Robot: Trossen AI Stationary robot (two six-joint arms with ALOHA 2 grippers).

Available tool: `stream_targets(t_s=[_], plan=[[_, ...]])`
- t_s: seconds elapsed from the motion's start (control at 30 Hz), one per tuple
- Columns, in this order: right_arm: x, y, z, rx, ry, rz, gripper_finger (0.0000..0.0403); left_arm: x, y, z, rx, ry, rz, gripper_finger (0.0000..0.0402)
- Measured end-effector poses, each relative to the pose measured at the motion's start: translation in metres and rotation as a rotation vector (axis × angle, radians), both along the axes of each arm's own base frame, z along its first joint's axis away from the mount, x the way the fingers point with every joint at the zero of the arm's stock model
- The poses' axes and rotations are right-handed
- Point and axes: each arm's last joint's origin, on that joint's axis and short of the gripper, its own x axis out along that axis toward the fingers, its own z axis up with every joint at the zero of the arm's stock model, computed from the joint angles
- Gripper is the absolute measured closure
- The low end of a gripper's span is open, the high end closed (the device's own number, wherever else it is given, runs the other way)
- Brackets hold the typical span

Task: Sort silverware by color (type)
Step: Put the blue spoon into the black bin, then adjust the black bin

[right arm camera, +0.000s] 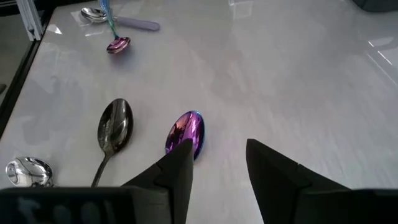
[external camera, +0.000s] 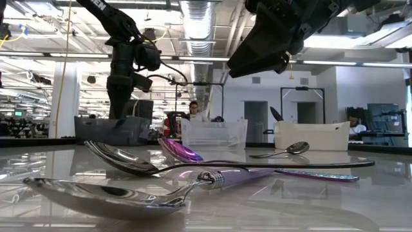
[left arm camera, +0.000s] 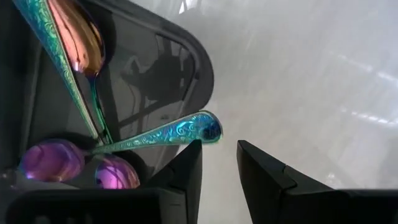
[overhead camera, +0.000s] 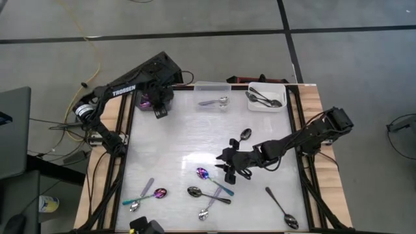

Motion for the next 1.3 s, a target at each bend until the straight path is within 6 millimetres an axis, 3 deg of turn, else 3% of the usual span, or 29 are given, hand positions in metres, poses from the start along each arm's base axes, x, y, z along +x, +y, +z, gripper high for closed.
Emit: stream_targets(t_s=[0.53, 0.9, 1.13, 1.3], plan=[[-0.002, 0.006, 0.0, 0.017, 0.001, 0.013, 0.0233, 0.006, 0.013, 0.0, 0.178, 0.017, 0.02, 0.0315], [-0.002, 0.006, 0.0, 0.027, 0.001, 0.004, 0.0233, 0.013, 0.022, 0.024, 0.315, 0.015, 0.048, 0.0315], [-0.002, 0.006, 0.0, 0.028, 0.001, 0.002, 0.0233, 0.02, 0.018, 0.041, 0.364, 0.024, 0.045, 0.0315], [-0.002, 0.006, 0.0, 0.015, 0.001, 0.009, 0.0233, 0.016, 0.009, 0.03, 0.292, 0.092, 0.03, 0.0315]])
